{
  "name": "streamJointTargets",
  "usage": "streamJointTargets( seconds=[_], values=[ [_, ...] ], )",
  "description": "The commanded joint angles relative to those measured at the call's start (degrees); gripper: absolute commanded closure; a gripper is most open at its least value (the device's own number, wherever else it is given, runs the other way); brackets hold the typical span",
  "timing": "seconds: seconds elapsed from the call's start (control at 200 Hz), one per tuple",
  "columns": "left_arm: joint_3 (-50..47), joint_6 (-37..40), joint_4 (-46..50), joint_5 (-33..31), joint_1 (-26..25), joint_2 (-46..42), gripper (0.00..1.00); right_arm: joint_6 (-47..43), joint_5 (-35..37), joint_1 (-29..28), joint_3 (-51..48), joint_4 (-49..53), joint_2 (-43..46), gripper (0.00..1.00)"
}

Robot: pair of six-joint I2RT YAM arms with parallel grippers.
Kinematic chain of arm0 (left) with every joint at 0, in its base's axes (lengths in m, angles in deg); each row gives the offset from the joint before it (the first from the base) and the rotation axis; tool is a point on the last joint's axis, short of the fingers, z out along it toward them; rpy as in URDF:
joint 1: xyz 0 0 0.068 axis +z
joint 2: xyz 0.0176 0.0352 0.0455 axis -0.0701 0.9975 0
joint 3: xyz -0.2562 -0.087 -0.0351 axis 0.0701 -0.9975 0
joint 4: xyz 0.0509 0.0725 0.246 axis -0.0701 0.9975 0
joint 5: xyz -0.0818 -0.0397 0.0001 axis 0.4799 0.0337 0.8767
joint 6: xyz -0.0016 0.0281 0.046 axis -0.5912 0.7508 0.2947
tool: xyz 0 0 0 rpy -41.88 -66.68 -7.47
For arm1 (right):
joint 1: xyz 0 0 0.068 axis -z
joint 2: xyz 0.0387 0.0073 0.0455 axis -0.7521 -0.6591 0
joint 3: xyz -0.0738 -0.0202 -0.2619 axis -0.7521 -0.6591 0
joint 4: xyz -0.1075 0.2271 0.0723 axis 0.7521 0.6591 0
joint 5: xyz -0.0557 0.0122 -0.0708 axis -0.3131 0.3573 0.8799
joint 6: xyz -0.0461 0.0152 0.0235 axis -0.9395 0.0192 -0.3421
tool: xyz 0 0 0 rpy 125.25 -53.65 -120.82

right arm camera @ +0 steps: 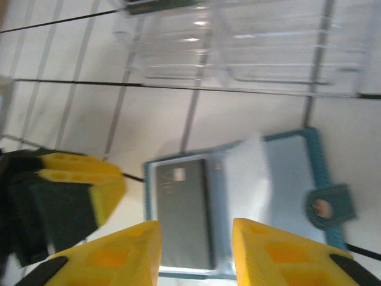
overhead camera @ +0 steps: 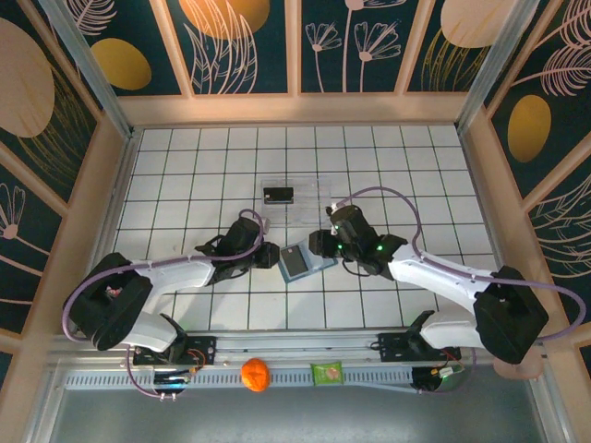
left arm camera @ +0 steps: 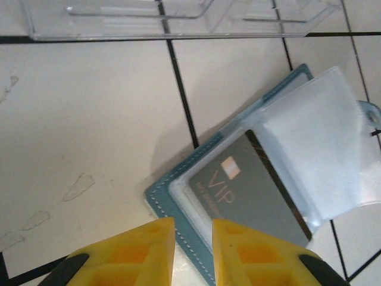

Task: Take the credit cards out of the card holder

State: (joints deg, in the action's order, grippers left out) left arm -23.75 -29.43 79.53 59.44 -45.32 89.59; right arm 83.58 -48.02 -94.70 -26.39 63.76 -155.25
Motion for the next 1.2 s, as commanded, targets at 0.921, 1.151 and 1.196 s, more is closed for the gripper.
streamJointTargets(
  seconds=[0.921, 1.151, 1.196],
  values=[
    [3.1, 3.1, 1.6, 0.4, -2.4, 2.2, 0.65, 7.0, 4.3, -1.7, -7.0, 2.8, -3.5, 0.88],
    [0.9, 2.3, -1.2, 1.3, -2.7, -2.5, 0.45, 2.0, 0.3, -1.3, -5.1, -4.1, 2.7, 0.74],
    [0.7, 2.4, -1.6, 1.5, -3.0, -2.3, 0.44, 0.5, -2.7, -0.9, -4.3, -5.5, 2.0, 0.73]
  ],
)
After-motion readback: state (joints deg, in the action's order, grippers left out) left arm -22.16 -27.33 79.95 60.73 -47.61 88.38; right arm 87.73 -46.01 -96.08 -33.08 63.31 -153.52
